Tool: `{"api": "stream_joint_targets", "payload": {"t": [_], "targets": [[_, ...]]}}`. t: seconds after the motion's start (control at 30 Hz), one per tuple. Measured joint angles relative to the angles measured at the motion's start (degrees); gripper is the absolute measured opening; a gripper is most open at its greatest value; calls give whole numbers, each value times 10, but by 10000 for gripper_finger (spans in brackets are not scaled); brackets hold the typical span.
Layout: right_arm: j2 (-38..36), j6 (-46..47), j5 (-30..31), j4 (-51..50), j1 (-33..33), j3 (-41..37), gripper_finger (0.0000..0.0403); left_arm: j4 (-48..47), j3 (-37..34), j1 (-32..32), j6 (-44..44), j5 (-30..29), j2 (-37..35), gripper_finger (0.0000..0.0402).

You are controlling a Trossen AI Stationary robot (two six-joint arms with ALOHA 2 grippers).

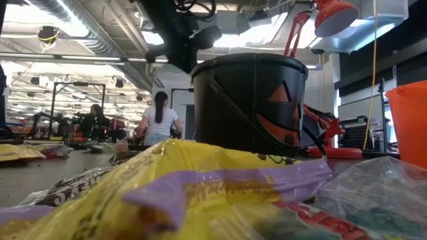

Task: Sort candy
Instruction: Put the yellow candy into the purple bucket

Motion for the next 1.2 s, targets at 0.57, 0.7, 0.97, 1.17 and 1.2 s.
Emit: {"api": "stream_joint_targets", "payload": {"t": [0.57,0.7,0.97,1.17,1.2], "targets": [[0,0,0,0,0,0,117,190,1,146,12,303,36,0],[0,0,0,0,0,0,117,233,1,166,-27,357,79,0],[0,0,0,0,0,0,117,252,0,179,-85,389,133,1],[0,0,0,0,0,0,117,265,0,164,-81,341,111,43],[0,0,0,0,0,0,117,265,0,161,-81,326,108,55]]}}
